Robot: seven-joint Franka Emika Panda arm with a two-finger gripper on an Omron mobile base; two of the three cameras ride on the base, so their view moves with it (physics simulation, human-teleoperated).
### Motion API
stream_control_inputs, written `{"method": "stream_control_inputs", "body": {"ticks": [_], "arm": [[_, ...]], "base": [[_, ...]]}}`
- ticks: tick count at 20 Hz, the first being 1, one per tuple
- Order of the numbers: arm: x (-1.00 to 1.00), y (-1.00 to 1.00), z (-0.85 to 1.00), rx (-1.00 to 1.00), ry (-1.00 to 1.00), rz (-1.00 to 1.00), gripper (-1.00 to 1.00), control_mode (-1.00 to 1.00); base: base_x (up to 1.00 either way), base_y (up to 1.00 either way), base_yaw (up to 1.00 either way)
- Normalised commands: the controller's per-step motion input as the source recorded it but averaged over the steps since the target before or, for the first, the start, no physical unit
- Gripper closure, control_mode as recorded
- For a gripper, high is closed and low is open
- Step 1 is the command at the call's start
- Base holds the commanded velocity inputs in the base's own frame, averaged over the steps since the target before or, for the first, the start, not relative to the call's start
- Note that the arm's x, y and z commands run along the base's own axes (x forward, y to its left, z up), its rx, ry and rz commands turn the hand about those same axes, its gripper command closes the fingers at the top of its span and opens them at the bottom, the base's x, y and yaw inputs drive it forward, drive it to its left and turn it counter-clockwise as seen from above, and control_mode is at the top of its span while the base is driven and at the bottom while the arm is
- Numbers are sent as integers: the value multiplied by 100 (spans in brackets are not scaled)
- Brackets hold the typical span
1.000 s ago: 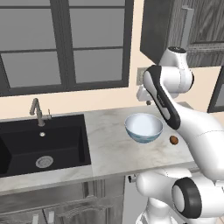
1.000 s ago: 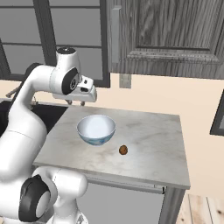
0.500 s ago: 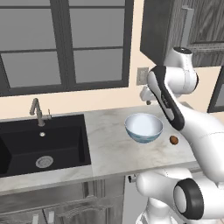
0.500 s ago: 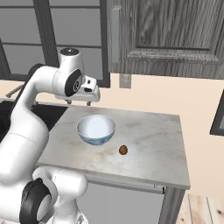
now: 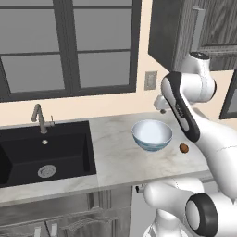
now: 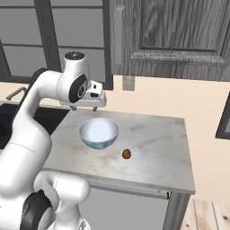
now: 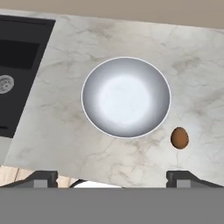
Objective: Gather the eggs and milk located in the vicinity of the sink area and place them right next to the bowl.
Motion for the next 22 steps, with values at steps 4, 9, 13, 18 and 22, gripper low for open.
{"method": "stream_control_inputs", "body": {"ticks": [4,9,13,18,22], "arm": [[-10,-27,-11,0,0,1,-100,-100],[-18,-19,-10,-1,0,0,-100,-100],[-25,-9,-10,-3,0,0,-100,-100],[-26,-18,-23,-5,0,0,-100,-100],[-11,-40,-41,-4,0,2,-100,-100]], "base": [[0,0,0],[0,0,0],[0,0,0],[0,0,0],[0,0,0]]}}
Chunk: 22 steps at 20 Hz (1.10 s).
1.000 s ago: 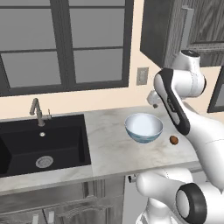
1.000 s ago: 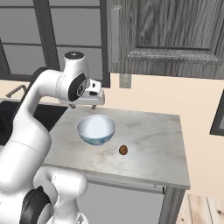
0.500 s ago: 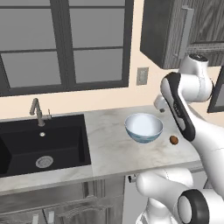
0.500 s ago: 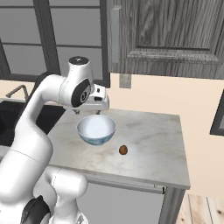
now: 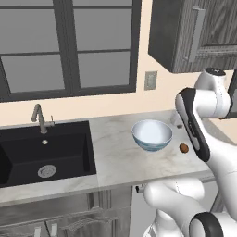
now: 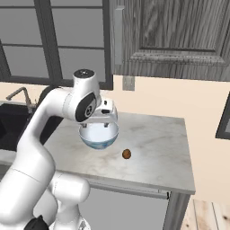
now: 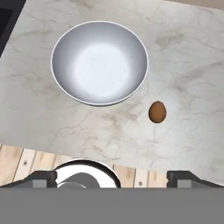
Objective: Gather the eggs and milk located in the vicinity of the sink area and place them right next to the bowl.
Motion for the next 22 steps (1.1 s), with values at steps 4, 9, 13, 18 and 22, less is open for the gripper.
{"method": "stream_control_inputs", "body": {"ticks": [4,9,13,18,22], "arm": [[-3,-50,-49,-3,0,3,-100,-100],[0,-47,-47,-1,0,5,-100,-100],[1,-30,-34,0,0,5,-100,-100],[9,-15,-30,0,0,1,-100,-100],[21,0,-23,0,0,0,-100,-100]], "base": [[0,0,0],[0,0,0],[0,0,0],[0,0,0],[0,0,0]]}}
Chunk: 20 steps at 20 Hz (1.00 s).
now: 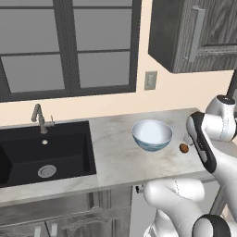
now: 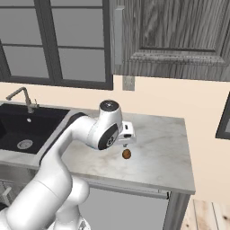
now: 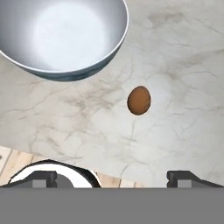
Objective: Gather the eggs and milk located in the vicinity of the sink area and place them right next to the bowl.
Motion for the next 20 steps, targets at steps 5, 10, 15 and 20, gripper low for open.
{"method": "stream_control_inputs", "body": {"ticks": [5,10,15,20], "arm": [[26,0,-22,0,0,0,-100,-100],[23,-4,-26,0,1,0,-100,-100],[21,-11,-28,0,6,0,-100,-100],[22,-5,-23,0,8,0,-100,-100]], "base": [[0,0,0],[0,0,0],[0,0,0],[0,0,0]]}}
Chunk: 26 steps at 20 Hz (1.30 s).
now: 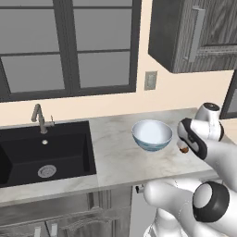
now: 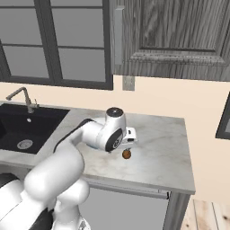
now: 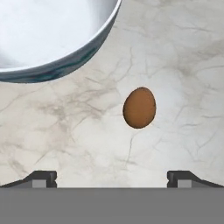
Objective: Gather the eggs and milk located in the vicinity of the sink area and place them right next to the bowl.
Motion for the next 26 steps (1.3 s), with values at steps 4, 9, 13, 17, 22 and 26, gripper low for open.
{"method": "stream_control_inputs", "body": {"ticks": [4,9,13,17,22,26], "arm": [[17,0,-17,0,7,0,-100,-100],[17,-3,-17,0,3,0,-100,-100],[17,-7,-18,0,1,0,-100,-100],[17,-8,-19,0,0,0,-100,-100],[19,-7,-16,0,0,0,-100,-100],[19,-6,-16,0,0,0,-100,-100]], "base": [[0,0,0],[0,0,0],[0,0,0],[0,0,0],[0,0,0],[0,0,0]]}}
